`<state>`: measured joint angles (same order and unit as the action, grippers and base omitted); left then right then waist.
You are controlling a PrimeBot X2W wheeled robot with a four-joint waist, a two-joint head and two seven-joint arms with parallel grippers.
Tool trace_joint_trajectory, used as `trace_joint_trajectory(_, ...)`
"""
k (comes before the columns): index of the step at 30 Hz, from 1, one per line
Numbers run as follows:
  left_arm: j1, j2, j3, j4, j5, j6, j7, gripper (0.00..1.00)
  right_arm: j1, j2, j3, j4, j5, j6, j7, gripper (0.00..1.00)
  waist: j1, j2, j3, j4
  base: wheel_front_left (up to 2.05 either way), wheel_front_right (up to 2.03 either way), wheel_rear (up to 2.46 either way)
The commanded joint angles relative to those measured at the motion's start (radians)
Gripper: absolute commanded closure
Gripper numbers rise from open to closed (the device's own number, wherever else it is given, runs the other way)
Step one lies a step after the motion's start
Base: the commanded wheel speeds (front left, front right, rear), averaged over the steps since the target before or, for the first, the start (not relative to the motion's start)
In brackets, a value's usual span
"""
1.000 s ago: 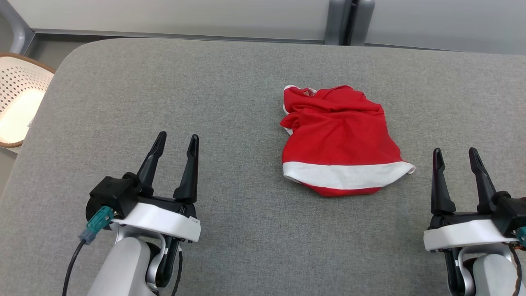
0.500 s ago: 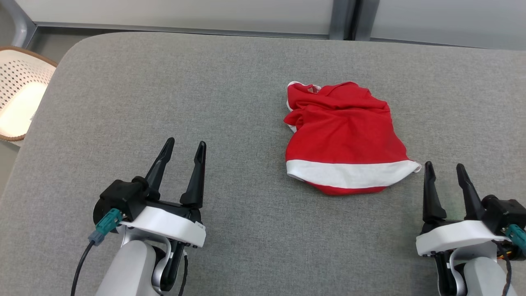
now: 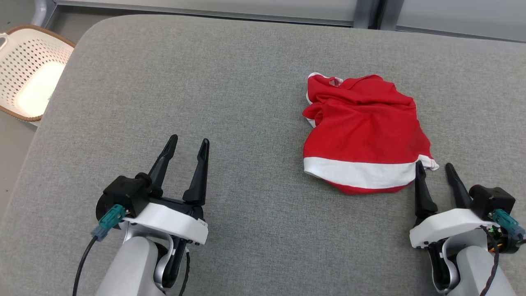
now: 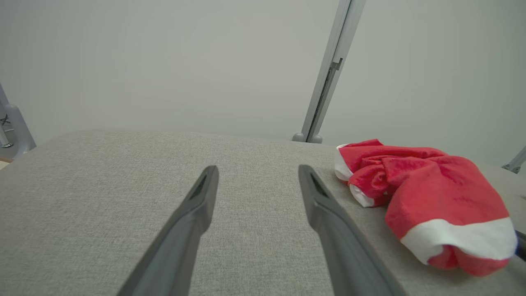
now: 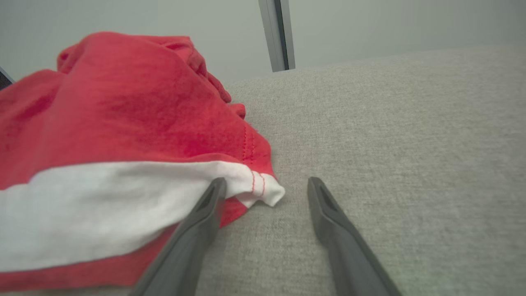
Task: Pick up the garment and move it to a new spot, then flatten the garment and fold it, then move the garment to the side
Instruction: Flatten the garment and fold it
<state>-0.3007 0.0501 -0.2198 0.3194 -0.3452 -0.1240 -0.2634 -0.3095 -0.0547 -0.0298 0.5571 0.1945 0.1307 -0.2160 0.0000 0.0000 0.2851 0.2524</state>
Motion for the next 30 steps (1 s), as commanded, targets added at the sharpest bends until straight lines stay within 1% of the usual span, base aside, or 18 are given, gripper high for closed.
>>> trace_joint_trajectory(1, -0.018, 0.002, -0.002, 0.003, -0.003, -0.004, -0.001, 0.0, -0.01, -0.004, 0.003, 0.017, 0.007, 0.0, -0.005, 0.03, 0.0, 0.0, 0.001, 0.001, 0.0, 0.0, 0.0)
trace_joint_trajectory(2, -0.019, 0.002, -0.003, 0.005, -0.003, -0.005, -0.001, 0.0, -0.014, -0.006, 0.007, 0.026, 0.012, 0.0, -0.007, 0.68, 0.0, 0.0, 0.0, 0.002, 0.0, 0.0, 0.0)
trace_joint_trajectory(3, -0.02, 0.002, -0.005, 0.007, -0.004, -0.005, -0.001, 0.0, -0.018, -0.008, 0.013, 0.032, 0.013, 0.0, -0.01, 1.0, 0.0, 0.0, -0.001, 0.002, 0.0, 0.0, 0.0)
trace_joint_trajectory(8, -0.013, 0.002, -0.002, 0.013, 0.004, -0.006, -0.001, 0.0, -0.03, -0.033, 0.033, 0.027, 0.021, 0.0, -0.032, 1.0, 0.0, 0.0, -0.013, -0.011, 0.0, 0.0, 0.0)
trace_joint_trajectory(12, -0.006, 0.002, 0.005, 0.013, 0.009, -0.006, -0.001, 0.0, -0.028, -0.059, 0.003, -0.011, -0.006, 0.0, -0.044, 1.0, 0.0, 0.0, -0.026, -0.031, 0.0, 0.0, 0.0)
trace_joint_trajectory(14, -0.002, 0.002, 0.007, 0.011, 0.01, -0.005, -0.001, 0.0, -0.026, -0.076, -0.04, -0.042, -0.028, 0.0, -0.048, 1.0, 0.0, 0.0, -0.033, -0.045, 0.0, 0.0, 0.0)
trace_joint_trajectory(16, 0.001, 0.002, 0.006, 0.011, 0.011, -0.005, -0.001, 0.0, -0.022, -0.092, -0.11, -0.074, -0.057, 0.0, -0.049, 1.0, 0.0, 0.0, -0.039, -0.06, 0.0, 0.0, 0.0)
trace_joint_trajectory(19, 0.005, 0.002, 0.003, 0.01, 0.007, -0.006, -0.001, 0.0, -0.017, -0.101, -0.207, -0.114, -0.102, 0.0, -0.049, 1.0, 0.0, 0.0, -0.046, -0.083, 0.0, 0.0, 0.0)
trace_joint_trajectory(21, 0.005, 0.002, -0.002, 0.008, 0.004, -0.006, -0.001, 0.0, -0.013, -0.104, -0.26, -0.131, -0.131, 0.0, -0.028, 1.0, 0.0, 0.0, -0.047, -0.096, 0.0, 0.0, 0.0)
trace_joint_trajectory(23, 0.003, 0.002, -0.006, 0.007, 0.004, -0.006, -0.001, 0.0, -0.011, -0.104, -0.279, -0.138, -0.146, 0.0, -0.016, 1.0, 0.0, 0.0, -0.046, -0.101, 0.0, 0.0, 0.0)
trace_joint_trajectory(27, -0.011, 0.003, -0.02, 0.008, -0.002, -0.007, -0.001, 0.0, -0.005, -0.094, -0.339, -0.13, -0.225, 0.0, 0.053, 1.0, 0.0, 0.0, -0.038, -0.115, 0.0, 0.0, 0.0)
trace_joint_trajectory(29, -0.014, 0.002, -0.03, 0.011, -0.003, -0.007, -0.001, 0.0, -0.009, -0.081, -0.381, -0.13, -0.268, 0.0, 0.073, 0.0, 0.0, 0.0, -0.037, -0.119, 0.0, 0.0, 0.0)
trace_joint_trajectory(30, -0.015, 0.002, -0.034, 0.012, -0.003, -0.007, -0.001, 0.0, -0.015, -0.069, -0.391, -0.134, -0.281, 0.0, 0.071, 0.0, 0.0, 0.0, -0.037, -0.121, 0.0, 0.0, 0.0)
